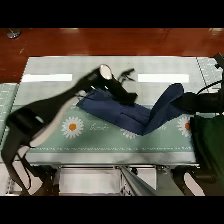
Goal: Fold the shirts.
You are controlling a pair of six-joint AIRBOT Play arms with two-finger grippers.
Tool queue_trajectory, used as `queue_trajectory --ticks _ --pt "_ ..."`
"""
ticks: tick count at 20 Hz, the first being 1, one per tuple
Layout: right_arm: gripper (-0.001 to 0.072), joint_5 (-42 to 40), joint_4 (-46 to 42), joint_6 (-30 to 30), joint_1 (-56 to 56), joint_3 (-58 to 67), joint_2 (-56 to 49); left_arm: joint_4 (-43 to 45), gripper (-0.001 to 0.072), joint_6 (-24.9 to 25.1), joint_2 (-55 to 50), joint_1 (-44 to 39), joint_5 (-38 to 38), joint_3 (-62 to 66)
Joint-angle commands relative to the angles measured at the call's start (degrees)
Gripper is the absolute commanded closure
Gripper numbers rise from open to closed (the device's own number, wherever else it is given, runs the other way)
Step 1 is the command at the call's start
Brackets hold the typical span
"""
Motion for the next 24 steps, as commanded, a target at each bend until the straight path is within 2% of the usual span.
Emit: queue_trajectory --ticks 1,3,6,9,13,15,18,21,22,23,24 --pt "0.0695 -0.42 0.31 0.92 4.66 2.45 -3.37 0.02 0.0681 -0.13 7.93 14.4 -4.22 0.74" --pt "0.0695 -1.75 0.31 1.18 9.05 7.58 -8.81 0.02 0.0681 1.73 14.86 21.75 -4.96 -1.09" --pt "0.0695 -3.58 0.31 1.27 15.98 18.58 -20.57 0.02 0.0681 6.64 28.7 29.33 -4.26 -11.3" --pt "0.0695 -4.28 0.35 1.86 23.12 29.9 -33.7 0.02 0.0681 11.41 43.74 32.2 -1.99 -27.74" --pt "0.0695 -6.03 0.35 3.1 31.23 43.56 -49.37 0.0 0.0681 11.1 59.36 32.13 4.7 -48.7" --pt "0.0695 -6.78 0.33 4.28 34.14 49.86 -56.17 -0.09 0.0681 9.86 62.99 32.09 6.71 -55.12" --pt "0.0695 -7.93 0.42 6.4 36.87 57.33 -64.37 -0.24 0.0681 9.9 63.06 32.09 7.08 -59.21" --pt "0.0685 -8.11 5.88 7.1 38.16 61.18 -69.55 -0.22 0.0681 9.92 62.29 32.09 9.86 -60.61" --pt "0.0467 -8.33 7.28 6.84 38.45 61.31 -70.34 -0.22 0.0681 9.92 61.99 32.09 10.88 -60.76" --pt "0.0115 -7.43 8.94 6.19 38.45 61.29 -70.73 -0.22 0.0681 9.92 61.46 32.09 11.78 -60.76" --pt "0.0078 -5.95 10.73 4.0 38.18 61.33 -70.69 -0.22 0.0681 9.92 60.96 32.09 12.79 -60.76"
